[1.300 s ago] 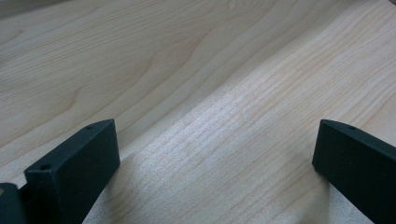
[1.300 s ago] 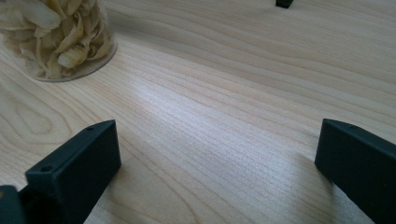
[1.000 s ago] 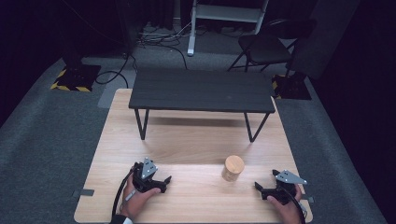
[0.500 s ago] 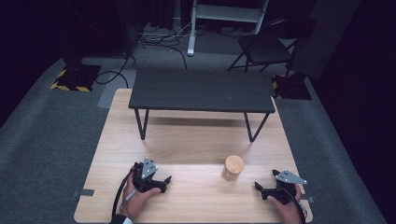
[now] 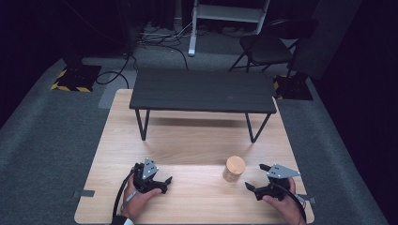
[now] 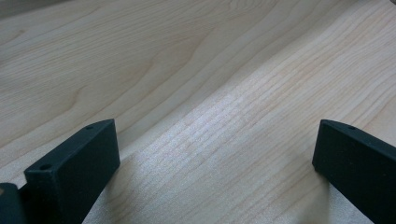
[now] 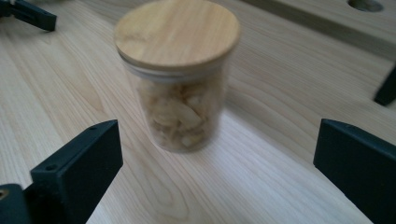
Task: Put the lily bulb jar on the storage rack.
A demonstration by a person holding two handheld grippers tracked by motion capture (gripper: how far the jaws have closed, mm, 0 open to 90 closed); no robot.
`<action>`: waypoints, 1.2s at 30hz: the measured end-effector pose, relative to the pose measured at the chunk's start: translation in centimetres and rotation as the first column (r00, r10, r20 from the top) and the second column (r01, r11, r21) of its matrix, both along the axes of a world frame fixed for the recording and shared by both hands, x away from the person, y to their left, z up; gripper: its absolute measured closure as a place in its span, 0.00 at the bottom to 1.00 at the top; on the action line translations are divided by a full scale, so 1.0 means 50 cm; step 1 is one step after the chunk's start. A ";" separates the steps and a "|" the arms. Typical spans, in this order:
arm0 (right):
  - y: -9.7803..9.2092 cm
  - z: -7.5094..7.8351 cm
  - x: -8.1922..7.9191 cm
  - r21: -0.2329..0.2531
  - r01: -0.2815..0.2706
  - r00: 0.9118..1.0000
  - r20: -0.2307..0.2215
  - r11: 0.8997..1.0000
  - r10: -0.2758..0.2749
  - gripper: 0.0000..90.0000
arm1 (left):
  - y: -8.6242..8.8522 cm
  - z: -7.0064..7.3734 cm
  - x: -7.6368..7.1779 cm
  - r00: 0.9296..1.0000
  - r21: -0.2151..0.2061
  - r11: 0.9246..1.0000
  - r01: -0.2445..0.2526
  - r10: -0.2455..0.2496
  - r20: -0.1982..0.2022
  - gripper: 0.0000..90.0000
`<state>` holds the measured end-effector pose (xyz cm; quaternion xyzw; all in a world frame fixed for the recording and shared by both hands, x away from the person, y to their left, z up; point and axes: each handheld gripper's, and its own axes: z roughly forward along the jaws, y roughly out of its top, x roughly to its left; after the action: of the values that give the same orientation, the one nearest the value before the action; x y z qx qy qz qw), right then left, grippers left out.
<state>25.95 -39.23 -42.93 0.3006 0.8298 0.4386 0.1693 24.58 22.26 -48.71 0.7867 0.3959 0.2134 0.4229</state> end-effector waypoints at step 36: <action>0.115 -0.047 0.064 -0.002 -0.042 0.998 0.038 0.999 0.042 0.27 | 0.000 0.000 0.000 1.000 0.001 1.000 -0.004 0.004 0.000 0.01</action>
<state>29.15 -33.46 -45.30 0.2748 0.8328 0.4472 0.1759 24.60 22.24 -48.70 0.7860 0.3975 0.2144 0.4222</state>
